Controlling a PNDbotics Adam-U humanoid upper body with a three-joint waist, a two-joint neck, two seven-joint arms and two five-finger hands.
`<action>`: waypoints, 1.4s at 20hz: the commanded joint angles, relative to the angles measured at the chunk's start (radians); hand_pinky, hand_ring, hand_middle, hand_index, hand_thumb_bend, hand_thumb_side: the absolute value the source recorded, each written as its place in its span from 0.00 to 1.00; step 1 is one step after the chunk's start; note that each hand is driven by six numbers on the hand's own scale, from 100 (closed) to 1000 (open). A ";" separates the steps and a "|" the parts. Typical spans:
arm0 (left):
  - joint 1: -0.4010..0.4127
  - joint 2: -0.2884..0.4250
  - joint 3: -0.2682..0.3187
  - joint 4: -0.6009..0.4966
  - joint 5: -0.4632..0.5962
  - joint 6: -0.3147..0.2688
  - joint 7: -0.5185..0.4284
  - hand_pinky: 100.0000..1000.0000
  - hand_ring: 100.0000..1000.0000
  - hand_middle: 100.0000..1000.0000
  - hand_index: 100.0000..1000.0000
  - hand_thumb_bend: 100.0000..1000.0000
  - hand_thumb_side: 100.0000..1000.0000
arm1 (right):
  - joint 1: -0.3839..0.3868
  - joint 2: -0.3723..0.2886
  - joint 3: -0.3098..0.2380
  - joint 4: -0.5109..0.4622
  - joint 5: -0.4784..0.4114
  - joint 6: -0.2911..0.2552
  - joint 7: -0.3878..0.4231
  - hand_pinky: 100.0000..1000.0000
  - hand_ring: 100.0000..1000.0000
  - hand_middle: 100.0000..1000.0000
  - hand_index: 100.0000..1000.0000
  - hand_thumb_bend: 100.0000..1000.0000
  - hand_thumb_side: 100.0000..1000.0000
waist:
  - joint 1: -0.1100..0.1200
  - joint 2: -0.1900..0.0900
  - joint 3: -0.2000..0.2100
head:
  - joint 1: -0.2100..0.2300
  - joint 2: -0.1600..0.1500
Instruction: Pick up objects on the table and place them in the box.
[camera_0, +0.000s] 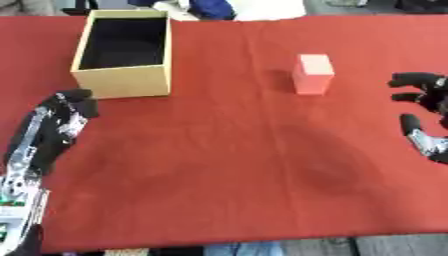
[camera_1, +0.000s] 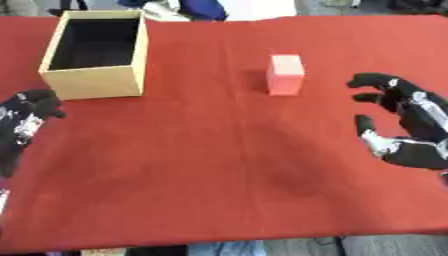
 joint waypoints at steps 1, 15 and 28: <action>-0.004 0.023 0.004 -0.017 -0.002 0.003 0.000 1.00 0.56 0.55 0.71 0.43 0.50 | -0.039 -0.111 0.014 -0.021 0.029 -0.046 0.034 0.85 1.00 0.84 0.93 0.20 0.00 | -0.003 -0.018 -0.002 | 0.005 0.005; 0.001 0.035 0.000 -0.014 0.003 0.006 -0.004 1.00 0.56 0.55 0.71 0.43 0.49 | -0.249 -0.318 0.134 0.016 0.074 -0.160 0.081 0.85 0.99 0.89 0.96 0.54 0.28 | -0.025 -0.038 0.016 | 0.009 0.005; 0.005 0.035 -0.011 -0.011 0.004 0.001 -0.015 1.00 0.56 0.55 0.71 0.43 0.49 | -0.487 -0.192 0.228 0.291 0.133 -0.197 0.213 0.85 0.99 0.89 0.96 0.56 0.37 | -0.019 -0.045 0.042 | 0.000 0.005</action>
